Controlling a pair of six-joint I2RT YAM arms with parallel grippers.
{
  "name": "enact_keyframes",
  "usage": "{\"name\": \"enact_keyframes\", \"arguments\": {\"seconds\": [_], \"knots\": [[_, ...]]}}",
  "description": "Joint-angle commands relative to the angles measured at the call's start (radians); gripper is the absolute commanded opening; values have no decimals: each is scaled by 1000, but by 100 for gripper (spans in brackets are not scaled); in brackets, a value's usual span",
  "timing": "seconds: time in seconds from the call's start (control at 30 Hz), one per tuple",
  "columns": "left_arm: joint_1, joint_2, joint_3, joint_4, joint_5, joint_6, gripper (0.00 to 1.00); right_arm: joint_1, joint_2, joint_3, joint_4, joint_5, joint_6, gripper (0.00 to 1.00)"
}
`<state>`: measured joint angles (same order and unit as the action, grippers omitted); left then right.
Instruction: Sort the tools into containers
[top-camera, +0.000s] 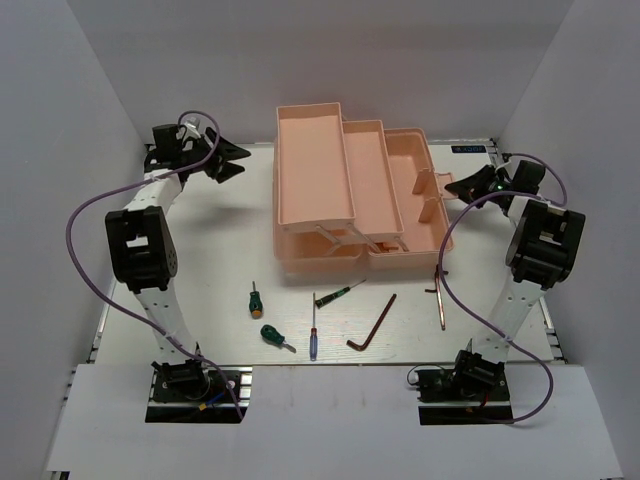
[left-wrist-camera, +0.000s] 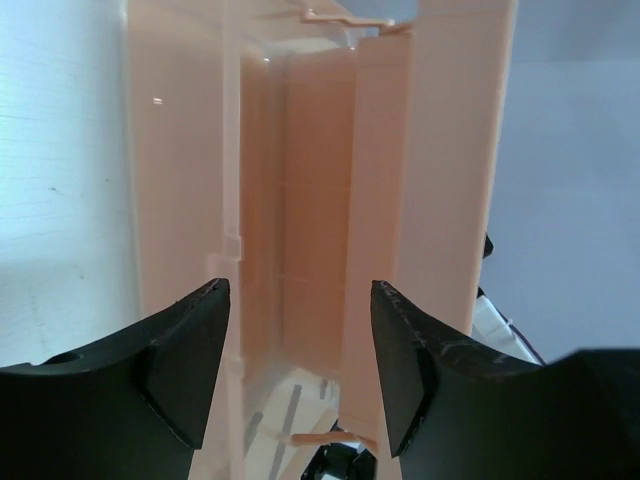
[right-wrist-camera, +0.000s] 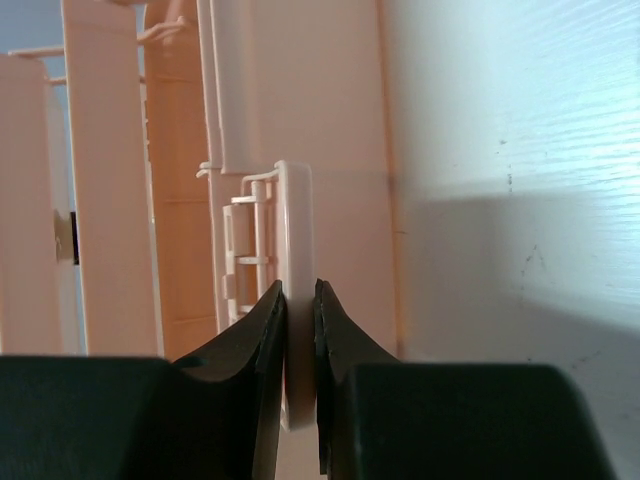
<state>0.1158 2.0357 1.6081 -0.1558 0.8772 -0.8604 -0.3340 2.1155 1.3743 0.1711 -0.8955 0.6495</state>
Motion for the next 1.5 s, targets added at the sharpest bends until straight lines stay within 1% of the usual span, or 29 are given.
{"name": "enact_keyframes", "arguments": {"seconds": [0.0, 0.27, 0.3, 0.33, 0.4, 0.43, 0.5, 0.53, 0.57, 0.6, 0.63, 0.67, 0.77, 0.8, 0.83, 0.87, 0.9, 0.93, 0.97, 1.0, 1.07, 1.1, 1.13, 1.17, 1.2, 1.23, 1.27, 1.37, 1.47], "knots": [[-19, -46, -20, 29, 36, 3, 70, -5, -25, -18, 48, 46, 27, 0], [-10, -135, -97, 29, 26, 24, 71, 4, -8, -11, 51, 29, 42, 1], [-10, -173, -109, 16, 14, 37, 71, 4, -9, -4, 50, 8, 44, 18], [-10, -193, -119, -37, 0, 90, 73, 3, -9, -4, 51, 3, 45, 55], [-25, -235, -75, -149, -91, 186, 78, -6, -43, -7, 41, 15, 26, 85], [-25, -273, -48, -285, -201, 301, 79, -8, -54, -6, -14, 20, -49, 90], [-51, -320, -25, -365, -292, 381, 81, -20, -118, 5, -77, 61, -114, 90], [-51, -353, -43, -378, -323, 399, 82, -20, -139, 0, -111, 82, -233, 90], [-51, -427, -92, -378, -387, 425, 84, -20, -211, -7, -230, 189, -282, 90], [-62, -469, -123, -378, -420, 441, 84, -19, -238, -18, -266, 229, -325, 90], [-62, -508, -155, -378, -469, 455, 84, -13, -265, -50, -307, 271, -444, 90], [-62, -544, -189, -378, -484, 483, 84, -11, -319, -67, -315, 356, -473, 90], [-91, -667, -340, -378, -506, 520, 80, -14, -434, -173, -383, 443, -622, 90], [-91, -692, -374, -369, -495, 520, 70, -14, -503, -193, -418, 458, -640, 90], [-106, -745, -411, -358, -459, 520, 59, -14, -537, -237, -436, 463, -759, 90], [-123, -773, -484, -349, -443, 520, 45, -17, -564, -265, -458, 469, -792, 89], [-133, -802, -523, -323, -429, 529, 33, -17, -592, -326, -516, 478, -822, 69], [-145, -833, -560, -308, -408, 529, 15, -16, -691, -357, -534, 487, -917, 55], [-169, -883, -611, -307, -408, 538, 9, -16, -727, -467, -559, 497, -945, 45], [-182, -902, -628, -307, -393, 564, 6, -17, -808, -504, -574, 504, -973, 17], [-224, -930, -654, -330, -371, 595, 8, -11, -917, -610, -603, 514, -1031, 2], [-241, -940, -663, -341, -362, 613, 11, -8, -984, -630, -616, 504, -1036, 2], [-260, -953, -663, -362, -353, 648, 16, -7, -1030, -639, -668, 495, -1042, 10], [-298, -953, -663, -372, -353, 662, 31, -2, -1045, -659, -688, 457, -1041, 17], [-318, -965, -663, -372, -324, 679, 39, 6, -1074, -678, -703, 442, -1038, 24], [-340, -985, -663, -361, -313, 689, 45, 9, -1088, -690, -725, 429, -1036, 34], [-378, -994, -663, -361, -290, 701, 53, 21, -1094, -716, -725, 405, -1035, 37], [-447, -1034, -704, -285, -276, 701, 58, 45, -1082, -790, -693, 389, -1016, 42], [-499, -1049, -761, -226, -273, 692, 59, 96, -1042, -834, -667, 414, -1012, 44]]}}
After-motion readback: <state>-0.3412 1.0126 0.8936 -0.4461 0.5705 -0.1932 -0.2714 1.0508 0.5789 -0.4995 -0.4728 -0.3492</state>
